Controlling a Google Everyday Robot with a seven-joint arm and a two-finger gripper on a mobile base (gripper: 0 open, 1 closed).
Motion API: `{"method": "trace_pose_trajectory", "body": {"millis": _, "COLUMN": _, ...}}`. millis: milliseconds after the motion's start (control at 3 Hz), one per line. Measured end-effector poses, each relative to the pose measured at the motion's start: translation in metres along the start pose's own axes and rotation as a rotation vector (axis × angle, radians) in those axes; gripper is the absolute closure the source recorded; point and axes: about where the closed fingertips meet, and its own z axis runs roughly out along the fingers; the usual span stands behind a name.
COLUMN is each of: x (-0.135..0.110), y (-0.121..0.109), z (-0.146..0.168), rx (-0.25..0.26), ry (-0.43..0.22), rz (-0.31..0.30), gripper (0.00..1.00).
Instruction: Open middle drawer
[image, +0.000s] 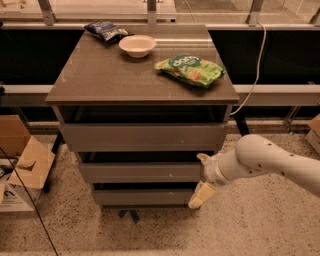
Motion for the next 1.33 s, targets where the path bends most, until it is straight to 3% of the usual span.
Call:
{"method": "trace_pose_trajectory", "body": {"millis": 667, "x": 0.001, "y": 0.003, "z": 0.02, "rx": -0.014, "ry": -0.001, "rz": 0.002, "gripper": 0.0}}
{"method": "trace_pose_trajectory", "body": {"millis": 1333, "x": 0.016, "y": -0.008, "z": 0.07, "rx": 0.016, "ry": 0.001, "rz": -0.003, "gripper": 0.0}}
